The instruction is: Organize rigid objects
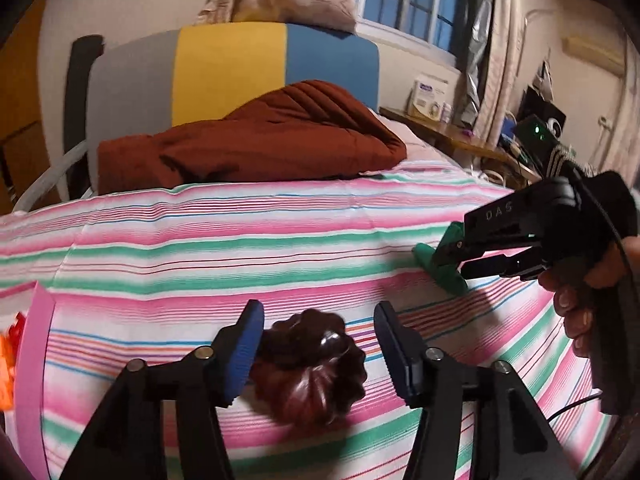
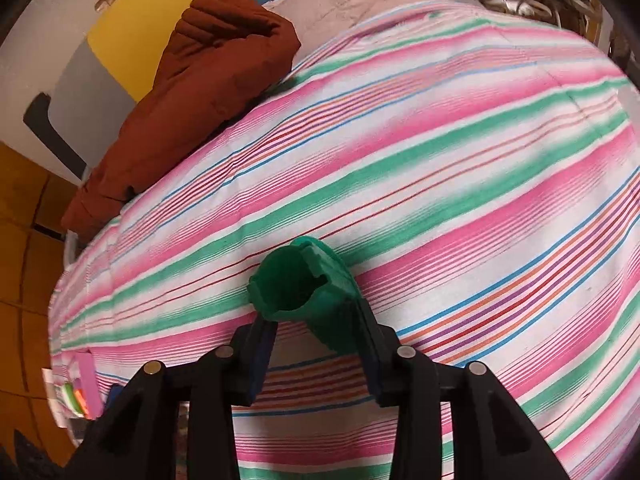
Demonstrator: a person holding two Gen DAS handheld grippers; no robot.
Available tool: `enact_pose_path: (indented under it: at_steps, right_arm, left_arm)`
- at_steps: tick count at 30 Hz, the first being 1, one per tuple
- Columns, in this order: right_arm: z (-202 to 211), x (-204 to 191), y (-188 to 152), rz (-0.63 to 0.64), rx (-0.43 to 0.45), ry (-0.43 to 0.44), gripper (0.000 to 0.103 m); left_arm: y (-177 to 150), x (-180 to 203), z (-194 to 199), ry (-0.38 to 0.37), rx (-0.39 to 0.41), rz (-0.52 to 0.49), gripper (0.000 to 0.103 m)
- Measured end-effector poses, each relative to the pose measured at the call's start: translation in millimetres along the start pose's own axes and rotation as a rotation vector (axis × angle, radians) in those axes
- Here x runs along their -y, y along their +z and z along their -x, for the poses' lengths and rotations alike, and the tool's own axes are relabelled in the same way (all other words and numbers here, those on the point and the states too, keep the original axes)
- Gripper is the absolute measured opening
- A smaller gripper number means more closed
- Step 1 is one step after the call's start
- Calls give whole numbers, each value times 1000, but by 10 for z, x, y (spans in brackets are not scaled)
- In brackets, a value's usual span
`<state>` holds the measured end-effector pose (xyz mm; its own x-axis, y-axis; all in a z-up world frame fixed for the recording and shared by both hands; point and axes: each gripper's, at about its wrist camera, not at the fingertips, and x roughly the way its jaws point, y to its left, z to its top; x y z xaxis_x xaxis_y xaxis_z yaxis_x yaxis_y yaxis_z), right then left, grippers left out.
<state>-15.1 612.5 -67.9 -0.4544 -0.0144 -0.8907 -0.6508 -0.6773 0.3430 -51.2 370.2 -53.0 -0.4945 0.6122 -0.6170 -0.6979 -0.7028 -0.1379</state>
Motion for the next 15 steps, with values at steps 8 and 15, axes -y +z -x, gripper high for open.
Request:
enact_pose_path:
  at_steps: [8, 15]
  right_arm:
    - [65, -57, -60, 67, 64, -40, 32]
    - [125, -45, -30, 64, 102, -17, 22]
  left_arm:
    - [-67, -32, 100, 12, 20, 15, 56]
    - [-86, 65, 29, 7, -3, -46, 32]
